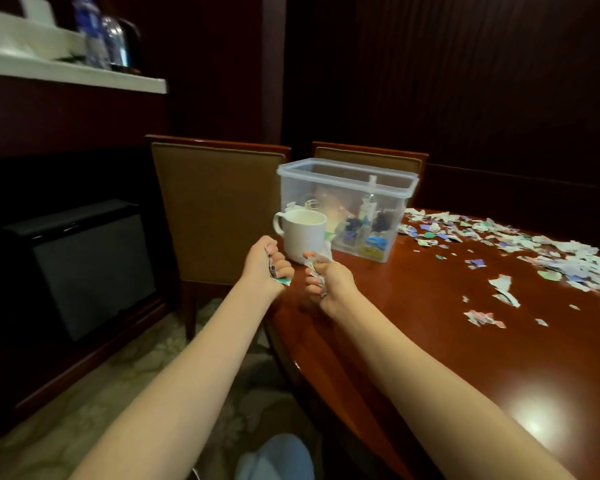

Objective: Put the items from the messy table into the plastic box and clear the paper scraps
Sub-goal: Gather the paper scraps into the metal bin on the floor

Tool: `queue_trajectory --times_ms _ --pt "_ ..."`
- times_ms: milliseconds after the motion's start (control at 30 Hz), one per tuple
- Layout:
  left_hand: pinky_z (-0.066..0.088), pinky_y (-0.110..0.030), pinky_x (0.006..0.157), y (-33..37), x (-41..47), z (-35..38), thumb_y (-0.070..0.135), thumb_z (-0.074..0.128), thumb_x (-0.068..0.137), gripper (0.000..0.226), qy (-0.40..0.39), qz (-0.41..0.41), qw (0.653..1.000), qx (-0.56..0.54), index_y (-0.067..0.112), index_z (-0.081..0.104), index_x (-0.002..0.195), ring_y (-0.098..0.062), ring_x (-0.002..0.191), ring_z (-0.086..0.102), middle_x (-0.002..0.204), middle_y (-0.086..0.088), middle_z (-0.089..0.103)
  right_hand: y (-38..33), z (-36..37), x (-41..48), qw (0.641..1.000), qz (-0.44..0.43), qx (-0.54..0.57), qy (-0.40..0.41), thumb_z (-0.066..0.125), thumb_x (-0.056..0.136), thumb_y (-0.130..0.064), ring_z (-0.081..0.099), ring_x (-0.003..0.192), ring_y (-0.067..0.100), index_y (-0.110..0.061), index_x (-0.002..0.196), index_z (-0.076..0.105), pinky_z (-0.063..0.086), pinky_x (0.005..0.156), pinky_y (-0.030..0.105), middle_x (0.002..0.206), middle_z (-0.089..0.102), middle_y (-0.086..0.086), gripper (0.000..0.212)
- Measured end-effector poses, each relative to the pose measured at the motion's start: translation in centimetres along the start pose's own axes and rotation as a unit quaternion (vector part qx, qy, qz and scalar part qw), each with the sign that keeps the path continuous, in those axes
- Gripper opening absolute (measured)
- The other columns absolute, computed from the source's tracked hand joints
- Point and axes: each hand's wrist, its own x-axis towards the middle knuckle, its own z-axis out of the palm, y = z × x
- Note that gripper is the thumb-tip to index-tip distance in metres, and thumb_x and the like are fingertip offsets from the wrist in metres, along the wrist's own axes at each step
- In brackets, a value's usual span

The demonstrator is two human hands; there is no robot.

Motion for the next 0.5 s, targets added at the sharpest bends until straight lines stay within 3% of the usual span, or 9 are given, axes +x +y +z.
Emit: queue_trajectory --times_ms 267,400,500 --pt "0.015 -0.012 0.029 5.1 -3.0 -7.9 0.016 0.036 0.093 0.064 0.1 0.064 0.992 -0.053 0.016 0.031 0.03 -0.009 0.022 0.016 0.029 0.004 0.023 6.7 7.9 -0.4 0.986 0.09 -0.115 -0.08 0.028 0.099 -0.007 0.026 0.031 0.004 -0.012 0.082 0.052 0.019 0.03 0.011 0.062 0.035 0.003 0.03" --pt "0.014 -0.01 0.028 6.0 -4.1 -12.5 0.013 0.036 0.091 0.065 0.137 0.072 0.985 -0.079 0.016 0.029 0.027 -0.01 0.02 0.015 0.028 0.004 0.021 11.1 9.9 -0.6 0.974 0.126 -0.161 -0.098 0.026 0.098 -0.003 0.026 0.046 0.007 -0.011 0.113 0.05 0.02 0.031 0.011 0.065 0.039 0.005 0.03" --pt "0.013 -0.01 0.027 6.0 -4.8 -16.5 0.013 0.034 0.091 0.066 0.165 0.074 0.978 -0.102 0.017 0.028 0.026 -0.01 0.019 0.015 0.027 0.005 0.02 14.6 10.4 -0.8 0.962 0.172 -0.187 -0.099 0.025 0.098 -0.001 0.027 0.052 0.008 -0.01 0.106 0.045 0.021 0.031 0.01 0.067 0.041 0.007 0.024"
